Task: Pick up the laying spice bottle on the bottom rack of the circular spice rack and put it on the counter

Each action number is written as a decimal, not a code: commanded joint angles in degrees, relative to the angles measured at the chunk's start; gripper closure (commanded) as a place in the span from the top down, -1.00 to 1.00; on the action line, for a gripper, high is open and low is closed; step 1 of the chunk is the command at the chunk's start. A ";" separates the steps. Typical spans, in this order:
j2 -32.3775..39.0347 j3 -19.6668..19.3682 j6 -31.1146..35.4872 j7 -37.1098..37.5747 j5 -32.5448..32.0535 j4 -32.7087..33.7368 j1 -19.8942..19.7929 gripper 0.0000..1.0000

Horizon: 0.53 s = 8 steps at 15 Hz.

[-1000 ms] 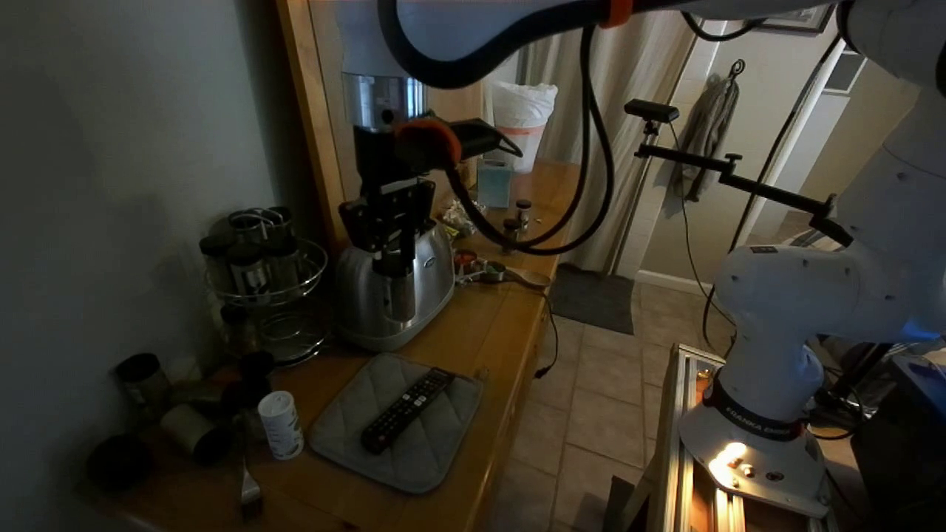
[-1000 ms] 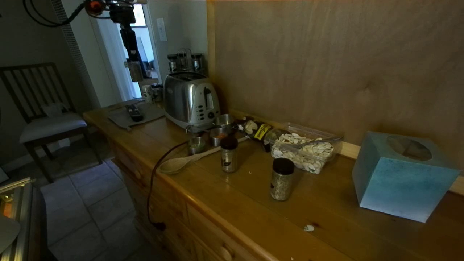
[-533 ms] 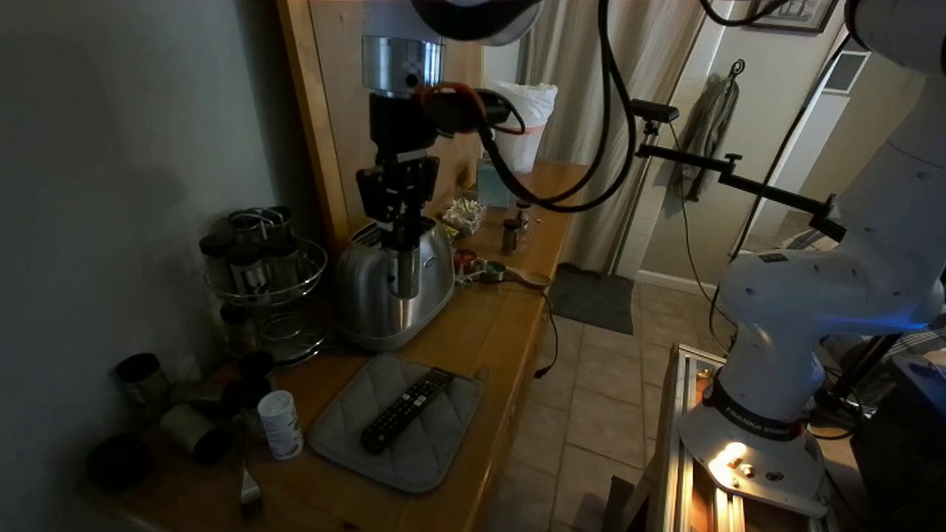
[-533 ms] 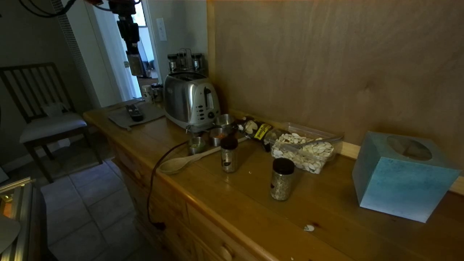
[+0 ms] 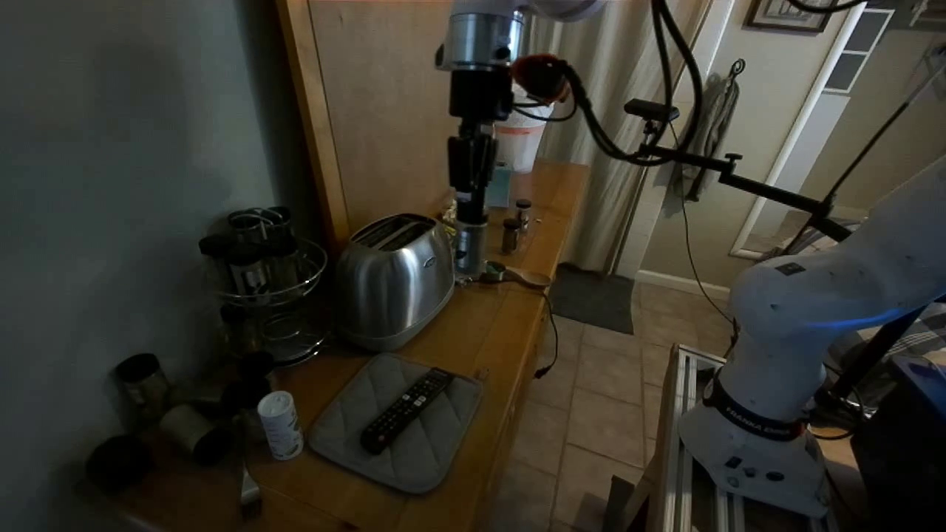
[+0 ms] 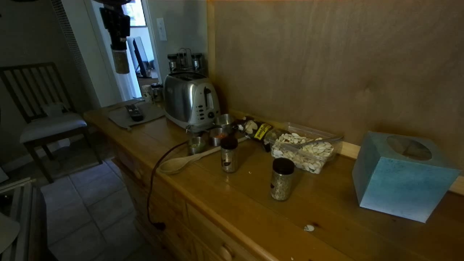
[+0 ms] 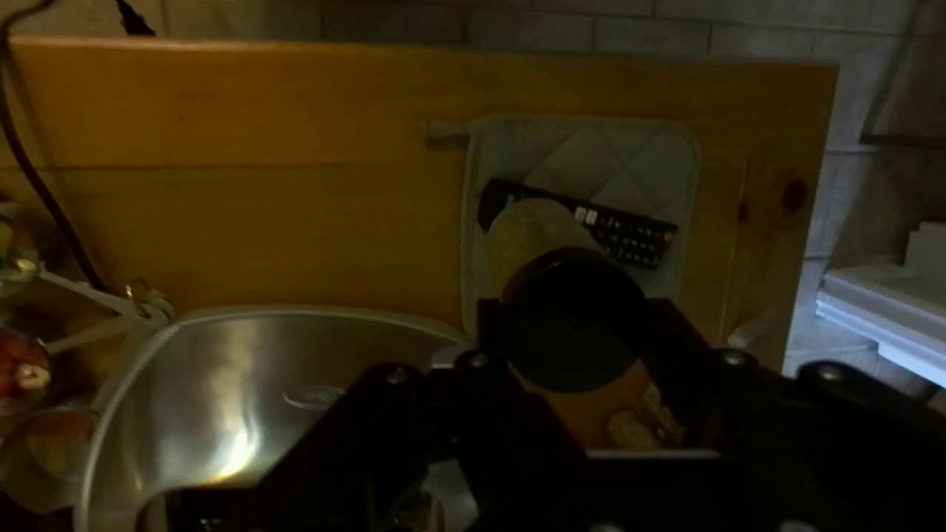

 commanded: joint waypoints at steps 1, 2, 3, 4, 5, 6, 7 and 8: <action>12.85 -9.60 -5.76 -9.06 -0.36 -10.49 4.39 -0.50; 7.42 -2.28 -5.41 -6.47 2.02 -3.97 -2.61 0.00; 9.83 -4.53 -6.43 -8.23 1.83 -6.11 -1.53 0.00; 11.72 -5.84 -6.72 -9.27 1.74 -7.70 -0.86 0.00; 13.00 -6.38 -6.73 -9.70 1.68 -8.69 -0.46 0.00; 13.81 -6.50 -6.70 -9.83 1.62 -9.29 -0.19 0.00; 14.11 -6.48 -6.69 -9.83 1.60 -9.55 -0.05 0.00; 14.20 -6.49 -6.69 -9.82 1.59 -9.59 0.03 0.00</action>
